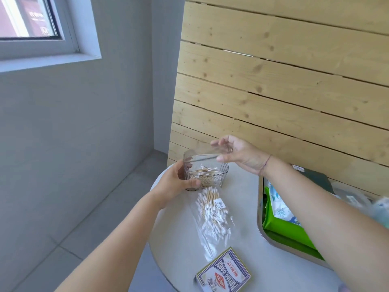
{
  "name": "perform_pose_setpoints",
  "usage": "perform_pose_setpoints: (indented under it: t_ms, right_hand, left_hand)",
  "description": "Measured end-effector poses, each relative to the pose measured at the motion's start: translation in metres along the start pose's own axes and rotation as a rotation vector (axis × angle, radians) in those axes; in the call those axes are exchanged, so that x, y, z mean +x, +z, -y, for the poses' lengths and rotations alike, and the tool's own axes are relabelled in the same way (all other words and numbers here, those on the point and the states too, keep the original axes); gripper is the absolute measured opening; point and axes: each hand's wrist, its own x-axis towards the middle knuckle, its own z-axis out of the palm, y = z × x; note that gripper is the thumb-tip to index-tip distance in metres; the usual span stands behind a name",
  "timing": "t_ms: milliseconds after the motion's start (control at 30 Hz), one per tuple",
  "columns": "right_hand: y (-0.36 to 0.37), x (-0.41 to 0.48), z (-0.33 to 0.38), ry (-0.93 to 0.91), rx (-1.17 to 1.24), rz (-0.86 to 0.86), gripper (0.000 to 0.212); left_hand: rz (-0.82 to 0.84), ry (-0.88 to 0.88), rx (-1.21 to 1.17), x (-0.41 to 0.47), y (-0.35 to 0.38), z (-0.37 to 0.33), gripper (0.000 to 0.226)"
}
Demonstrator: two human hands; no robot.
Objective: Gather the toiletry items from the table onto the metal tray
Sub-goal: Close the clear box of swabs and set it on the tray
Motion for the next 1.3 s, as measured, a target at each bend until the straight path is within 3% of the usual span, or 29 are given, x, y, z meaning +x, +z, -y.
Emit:
perform_pose_setpoints:
  t_ms: [67, 200, 300, 633, 1000, 1167, 1300]
  right_hand:
    - [-0.004, -0.002, -0.011, 0.032, -0.109, 0.055, 0.046]
    - [-0.007, -0.003, -0.015, 0.066, -0.235, 0.103, 0.072]
    - [-0.007, -0.003, -0.010, 0.092, -0.318, 0.148, 0.085]
    - [-0.010, -0.002, 0.004, 0.131, -0.425, 0.202, 0.077]
    - [0.000, 0.000, 0.016, 0.174, -0.633, 0.199, 0.083]
    - [0.001, 0.004, 0.023, 0.204, -0.703, 0.239, 0.084]
    - [-0.001, -0.001, 0.020, 0.223, -0.633, 0.253, 0.080]
  left_hand:
    - [0.036, 0.004, -0.015, -0.001, -0.002, -0.001, 0.066]
    - [0.032, 0.012, 0.016, 0.002, -0.004, -0.001, 0.106]
    - [0.045, 0.014, 0.039, 0.002, -0.005, -0.003, 0.103]
    - [0.109, 0.045, -0.003, 0.002, -0.005, -0.009, 0.081]
    - [0.101, 0.045, 0.012, 0.002, -0.004, -0.015, 0.093]
    - [0.075, 0.070, 0.009, 0.001, -0.004, -0.026, 0.068]
    - [0.120, 0.083, 0.130, 0.002, -0.009, -0.024, 0.073]
